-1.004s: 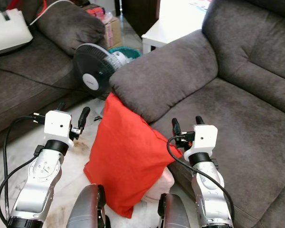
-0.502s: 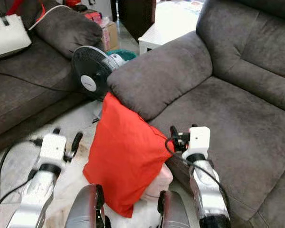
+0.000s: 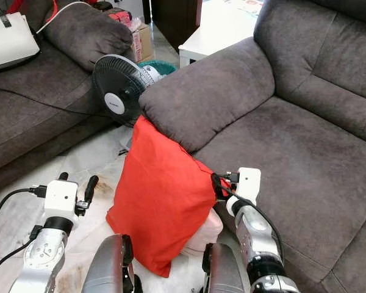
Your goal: Move the pillow to the sofa from floor
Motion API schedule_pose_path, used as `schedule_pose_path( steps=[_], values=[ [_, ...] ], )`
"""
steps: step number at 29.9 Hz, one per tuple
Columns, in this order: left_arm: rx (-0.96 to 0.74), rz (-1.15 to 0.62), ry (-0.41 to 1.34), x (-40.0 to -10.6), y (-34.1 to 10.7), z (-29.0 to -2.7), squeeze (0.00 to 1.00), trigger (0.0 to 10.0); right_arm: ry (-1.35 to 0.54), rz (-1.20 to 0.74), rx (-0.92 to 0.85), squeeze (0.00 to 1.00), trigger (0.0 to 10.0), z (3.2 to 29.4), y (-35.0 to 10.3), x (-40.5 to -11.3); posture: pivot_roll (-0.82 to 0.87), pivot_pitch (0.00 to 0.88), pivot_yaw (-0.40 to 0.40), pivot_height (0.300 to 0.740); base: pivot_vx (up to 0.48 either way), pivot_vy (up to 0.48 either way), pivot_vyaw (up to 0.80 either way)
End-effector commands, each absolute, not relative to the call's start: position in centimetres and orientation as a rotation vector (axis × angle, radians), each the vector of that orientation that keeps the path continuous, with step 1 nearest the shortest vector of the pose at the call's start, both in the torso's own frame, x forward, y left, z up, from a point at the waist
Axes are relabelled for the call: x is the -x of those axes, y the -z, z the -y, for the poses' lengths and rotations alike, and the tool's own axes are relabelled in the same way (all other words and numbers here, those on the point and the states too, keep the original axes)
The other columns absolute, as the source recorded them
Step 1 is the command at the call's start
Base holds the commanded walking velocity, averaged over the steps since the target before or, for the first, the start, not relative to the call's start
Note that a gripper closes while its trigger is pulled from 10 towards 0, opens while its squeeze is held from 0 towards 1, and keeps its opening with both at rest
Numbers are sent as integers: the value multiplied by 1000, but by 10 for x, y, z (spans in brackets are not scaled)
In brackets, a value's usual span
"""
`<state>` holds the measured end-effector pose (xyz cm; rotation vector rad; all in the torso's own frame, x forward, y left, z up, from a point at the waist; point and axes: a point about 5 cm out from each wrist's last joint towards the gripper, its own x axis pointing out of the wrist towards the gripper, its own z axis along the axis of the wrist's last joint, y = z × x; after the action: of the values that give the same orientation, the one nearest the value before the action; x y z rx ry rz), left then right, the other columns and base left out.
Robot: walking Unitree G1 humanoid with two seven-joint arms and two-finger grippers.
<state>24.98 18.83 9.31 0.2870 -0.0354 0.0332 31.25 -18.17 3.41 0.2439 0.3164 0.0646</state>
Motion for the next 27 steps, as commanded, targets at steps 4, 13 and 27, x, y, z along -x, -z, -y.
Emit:
schedule_pose_path(
  steps=[4, 13, 27],
  values=[
    [-281, 59, -52, -249, -98, -188, 0, 10000, -54, -331, -389, 1000, 10000, 184, -32, -315, 139, 124, -56, 584, 0, 0, 0],
    [-261, 71, -73, -250, -99, -183, 0, 10000, -81, -326, -454, 1000, 10000, 187, -34, -321, 161, 106, -98, 584, 0, 0, 0],
    [-225, 66, -85, -246, -94, -172, 0, 10000, -111, -415, -380, 0, 10000, 191, -28, -320, 164, 116, -153, 584, 0, 0, 0]
  ],
)
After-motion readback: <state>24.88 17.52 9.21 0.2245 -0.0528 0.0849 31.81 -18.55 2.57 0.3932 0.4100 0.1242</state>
